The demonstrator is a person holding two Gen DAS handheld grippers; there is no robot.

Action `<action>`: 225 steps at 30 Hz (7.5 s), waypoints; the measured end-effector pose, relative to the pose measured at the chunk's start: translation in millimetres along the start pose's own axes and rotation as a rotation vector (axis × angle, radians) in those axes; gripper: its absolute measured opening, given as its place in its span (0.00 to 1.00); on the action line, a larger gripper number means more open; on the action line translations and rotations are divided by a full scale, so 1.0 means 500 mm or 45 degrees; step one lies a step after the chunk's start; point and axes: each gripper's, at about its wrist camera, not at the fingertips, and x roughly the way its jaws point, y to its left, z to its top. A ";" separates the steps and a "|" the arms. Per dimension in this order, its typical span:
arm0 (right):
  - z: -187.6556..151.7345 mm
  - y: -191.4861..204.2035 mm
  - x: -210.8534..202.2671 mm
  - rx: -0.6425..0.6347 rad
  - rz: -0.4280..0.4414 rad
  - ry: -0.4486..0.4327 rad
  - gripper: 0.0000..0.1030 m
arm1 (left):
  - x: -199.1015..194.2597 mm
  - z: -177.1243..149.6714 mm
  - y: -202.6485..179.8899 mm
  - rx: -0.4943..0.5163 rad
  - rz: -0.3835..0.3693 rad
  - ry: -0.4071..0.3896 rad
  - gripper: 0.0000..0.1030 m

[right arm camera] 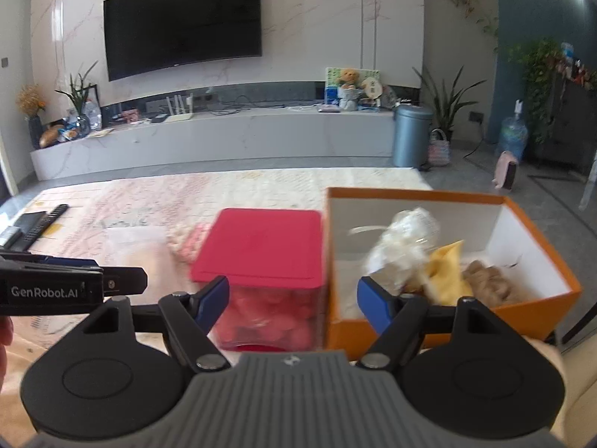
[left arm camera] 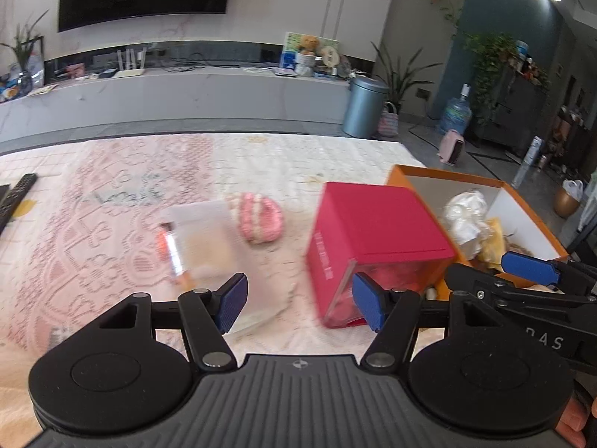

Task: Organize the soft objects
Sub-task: 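Open both tools to drop the bag and cloth into the box, then move both tools back to the snack pouch and mesh bag, then grasp the silver snack pouch with the left tool while the right tool grasps the mesh bag, then carry the pouch and mesh bag into the orange box with both tools, then open both tools to release the pouch and mesh bag in the box, then move both tools back over the bed toward the orange knitted fruit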

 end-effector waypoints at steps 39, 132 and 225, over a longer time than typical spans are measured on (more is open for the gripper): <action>-0.009 0.305 0.273 -0.503 0.242 0.222 0.65 | 0.108 -0.014 0.261 -0.229 0.175 0.211 0.48; 0.072 0.201 0.132 -0.261 0.352 0.247 0.00 | -0.002 0.007 0.165 -0.340 -0.009 0.067 0.23; 0.105 -0.317 0.110 -0.393 -0.270 0.455 0.70 | 0.175 0.137 -0.311 0.191 -0.357 0.255 0.64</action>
